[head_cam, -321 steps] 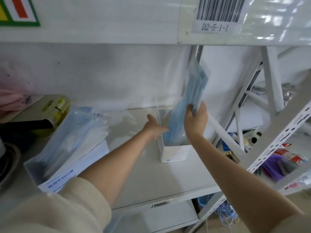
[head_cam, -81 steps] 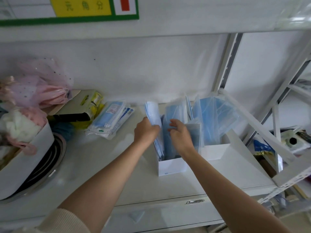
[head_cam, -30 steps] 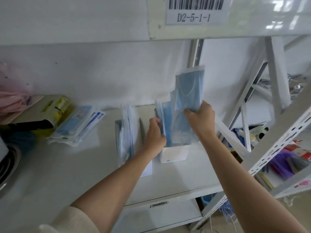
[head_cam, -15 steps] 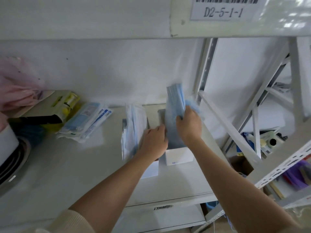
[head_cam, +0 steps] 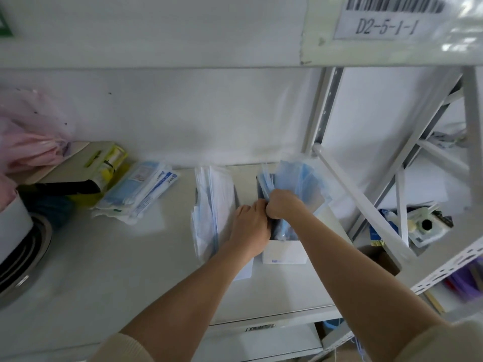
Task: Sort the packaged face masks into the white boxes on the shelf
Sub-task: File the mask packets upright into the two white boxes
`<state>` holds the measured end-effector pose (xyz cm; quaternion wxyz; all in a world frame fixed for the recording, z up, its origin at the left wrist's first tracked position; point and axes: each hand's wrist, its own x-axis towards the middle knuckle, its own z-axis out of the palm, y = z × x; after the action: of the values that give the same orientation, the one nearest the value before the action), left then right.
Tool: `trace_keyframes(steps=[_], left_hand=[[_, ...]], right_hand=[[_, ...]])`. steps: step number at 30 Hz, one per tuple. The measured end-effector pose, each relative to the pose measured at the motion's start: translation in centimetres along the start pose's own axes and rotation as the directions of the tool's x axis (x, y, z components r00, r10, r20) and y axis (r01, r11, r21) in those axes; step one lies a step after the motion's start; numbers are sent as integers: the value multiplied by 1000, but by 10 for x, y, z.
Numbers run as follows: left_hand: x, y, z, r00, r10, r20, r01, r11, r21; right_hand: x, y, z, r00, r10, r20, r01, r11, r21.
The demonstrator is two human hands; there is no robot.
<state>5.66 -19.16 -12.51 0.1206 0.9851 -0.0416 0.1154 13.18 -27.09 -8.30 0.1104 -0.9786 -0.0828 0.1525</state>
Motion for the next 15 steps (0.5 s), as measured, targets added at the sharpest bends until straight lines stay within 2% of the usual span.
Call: trace_keyframes(steps=[2, 5, 10, 15], left_hand=[[1, -1, 2, 999, -34, -9, 33, 995, -94], [1, 0, 3, 992, -124, -1, 120, 962, -247], [-1, -2, 10, 992, -122, 13, 122, 966, -229], [-1, -4, 14, 988, -143, -51, 128, 964, -235]], right_hand=[[4, -2, 5, 999, 31, -33, -28, 994, 109], [8, -2, 11, 975, 65, -211, -1, 957, 290], [11, -1, 6, 999, -30, -24, 32, 996, 80], [15, -4, 3, 999, -22, -42, 27, 991, 128]])
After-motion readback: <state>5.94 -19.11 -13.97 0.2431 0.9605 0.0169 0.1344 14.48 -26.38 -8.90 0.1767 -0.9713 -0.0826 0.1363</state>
